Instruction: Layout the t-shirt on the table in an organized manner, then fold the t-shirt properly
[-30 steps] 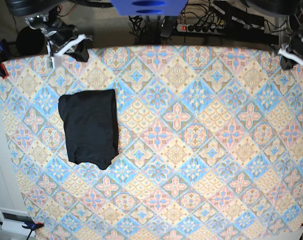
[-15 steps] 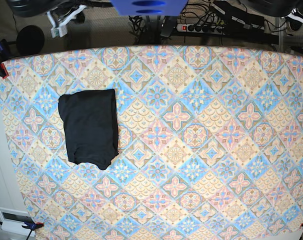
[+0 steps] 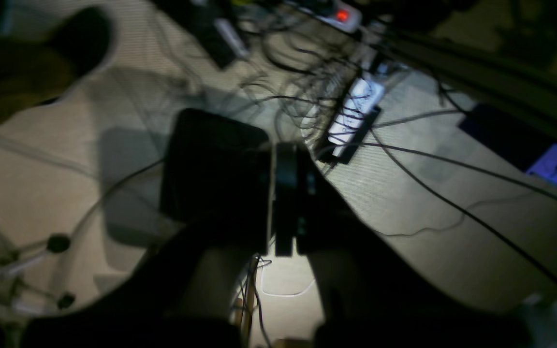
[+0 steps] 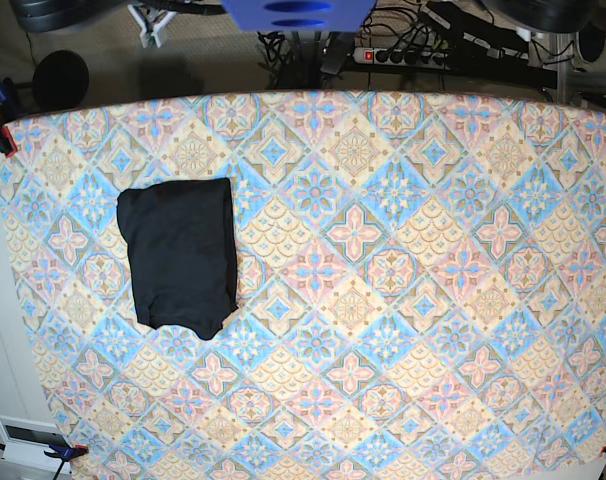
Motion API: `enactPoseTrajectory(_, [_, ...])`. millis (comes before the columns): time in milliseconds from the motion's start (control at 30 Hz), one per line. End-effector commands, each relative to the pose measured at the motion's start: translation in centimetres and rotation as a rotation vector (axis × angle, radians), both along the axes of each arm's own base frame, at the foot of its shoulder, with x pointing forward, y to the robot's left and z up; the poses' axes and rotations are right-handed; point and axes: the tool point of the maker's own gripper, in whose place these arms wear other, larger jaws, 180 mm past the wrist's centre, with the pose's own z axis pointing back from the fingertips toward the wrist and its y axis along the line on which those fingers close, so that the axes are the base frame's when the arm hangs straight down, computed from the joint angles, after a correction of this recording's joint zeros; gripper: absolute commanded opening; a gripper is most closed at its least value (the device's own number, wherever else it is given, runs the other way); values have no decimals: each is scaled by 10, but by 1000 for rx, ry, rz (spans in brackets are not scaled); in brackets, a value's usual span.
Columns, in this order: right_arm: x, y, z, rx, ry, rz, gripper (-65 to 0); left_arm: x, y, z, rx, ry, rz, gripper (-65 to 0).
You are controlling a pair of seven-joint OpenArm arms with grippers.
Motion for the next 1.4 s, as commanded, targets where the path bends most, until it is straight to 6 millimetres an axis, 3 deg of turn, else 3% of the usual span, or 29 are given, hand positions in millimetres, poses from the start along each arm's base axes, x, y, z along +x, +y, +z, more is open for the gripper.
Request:
enactPoseTrajectory(0, [-4, 1, -6, 4, 5, 11, -650, -3, 0, -6, 3, 10, -24, -648])
enactPoseTrajectory(200, [-13, -1, -47, -13, 34, -18, -650, 0, -41, -57, -43, 1, -68, -648])
enactPoseTrajectory(367, [-7, -9, -70, -37, 23, -120, -650, -2, -72, -90, -66, 2, -166, -648])
enactPoseTrajectory(633, [10, -15, -80, -78, -12, -176, -650, 4, -136, -109, -142, -18, -278, -647])
enactPoseTrajectory(833, [10, -48, -85, -266, 11, -196, -649, 15, -178, -115, -174, -106, -365, -647])
enactPoseTrajectory(1067, [8, -52, -85, -303, 19, -203, -649, 26, -190, -116, -188, -132, -428, -647])
enactPoseTrajectory(1167, [7, -13, -91, -245, 27, -225, -649, 44, -189, -117, -180, -160, -428, -647])
enactPoseTrajectory(1233, [7, -6, -91, -234, 28, -230, -649, 51, -188, -117, -178, -170, -424, -647])
enactPoseTrajectory(1367, [47, -5, -94, -226, -32, -234, -650, 60, -190, -117, -178, -184, -423, -646])
